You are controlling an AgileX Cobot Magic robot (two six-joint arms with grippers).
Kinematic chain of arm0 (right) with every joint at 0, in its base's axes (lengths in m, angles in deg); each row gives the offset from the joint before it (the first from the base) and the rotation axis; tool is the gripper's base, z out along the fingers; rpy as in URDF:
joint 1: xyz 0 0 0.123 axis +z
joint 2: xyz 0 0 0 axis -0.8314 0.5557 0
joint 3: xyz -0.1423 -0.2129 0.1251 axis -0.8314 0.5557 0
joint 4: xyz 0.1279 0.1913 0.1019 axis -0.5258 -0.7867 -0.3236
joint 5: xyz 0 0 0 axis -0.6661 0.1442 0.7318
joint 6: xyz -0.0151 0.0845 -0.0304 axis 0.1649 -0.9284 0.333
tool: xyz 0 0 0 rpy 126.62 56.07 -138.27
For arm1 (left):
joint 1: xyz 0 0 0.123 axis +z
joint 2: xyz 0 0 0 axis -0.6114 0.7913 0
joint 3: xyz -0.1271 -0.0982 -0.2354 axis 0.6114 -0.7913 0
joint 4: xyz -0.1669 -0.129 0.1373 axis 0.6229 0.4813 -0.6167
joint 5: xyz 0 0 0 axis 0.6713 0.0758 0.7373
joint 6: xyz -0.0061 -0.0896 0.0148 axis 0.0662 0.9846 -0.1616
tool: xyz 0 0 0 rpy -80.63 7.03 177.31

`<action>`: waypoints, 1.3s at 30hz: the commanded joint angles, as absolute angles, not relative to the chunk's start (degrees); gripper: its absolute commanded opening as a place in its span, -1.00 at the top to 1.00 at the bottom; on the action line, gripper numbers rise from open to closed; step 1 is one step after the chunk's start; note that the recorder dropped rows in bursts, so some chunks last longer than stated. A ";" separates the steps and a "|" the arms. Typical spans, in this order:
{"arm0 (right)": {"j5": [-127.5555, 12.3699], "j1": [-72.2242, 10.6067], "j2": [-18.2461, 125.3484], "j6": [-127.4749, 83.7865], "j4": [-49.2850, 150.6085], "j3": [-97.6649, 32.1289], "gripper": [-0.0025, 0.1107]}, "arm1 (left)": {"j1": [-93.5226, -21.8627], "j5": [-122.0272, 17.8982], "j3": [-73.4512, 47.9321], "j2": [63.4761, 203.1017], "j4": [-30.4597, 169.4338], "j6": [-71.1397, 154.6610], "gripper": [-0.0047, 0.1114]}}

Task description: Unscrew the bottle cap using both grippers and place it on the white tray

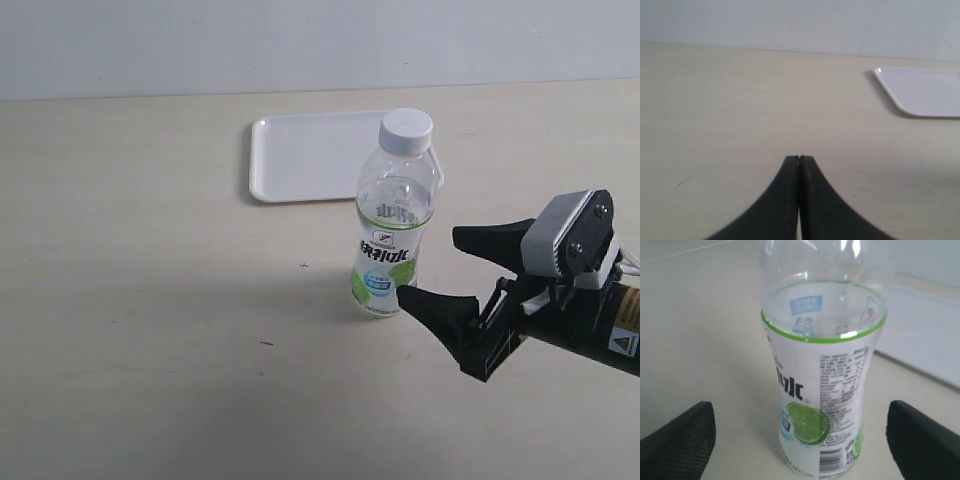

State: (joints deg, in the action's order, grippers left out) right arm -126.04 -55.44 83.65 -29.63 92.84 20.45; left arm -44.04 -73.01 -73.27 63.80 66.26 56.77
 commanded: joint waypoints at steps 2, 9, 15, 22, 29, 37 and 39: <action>-126.67 -55.21 83.85 -29.27 93.24 17.68 -0.60 | -44.49 -72.38 -73.45 63.48 66.69 56.40 0.92; -123.53 -55.21 83.85 -31.03 95.87 14.50 -0.60 | -44.49 -72.38 -73.45 63.48 66.69 56.40 0.92; -123.77 -55.21 86.67 -32.22 98.56 13.19 -0.60 | -44.49 -72.38 -73.45 63.48 66.69 56.40 0.92; -125.37 -55.21 92.06 -32.47 99.61 10.13 -0.60 | -44.49 -72.38 -73.45 63.48 66.69 56.40 0.92; -125.29 -54.93 94.17 -32.89 101.33 6.36 -0.60 | -44.49 -72.38 -73.45 63.48 66.69 56.40 0.92; -125.39 -54.93 96.33 -33.70 103.91 3.02 -0.60 | -44.49 -72.38 -73.45 63.48 66.69 56.40 0.92; -125.56 -54.93 96.74 -33.96 104.90 2.24 -0.60 | -44.49 -72.38 -73.45 63.48 66.69 56.40 0.92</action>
State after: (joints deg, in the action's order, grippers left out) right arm -124.49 -54.98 96.14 -33.42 103.36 3.29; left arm -44.04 -73.01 -73.27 63.80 66.26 56.77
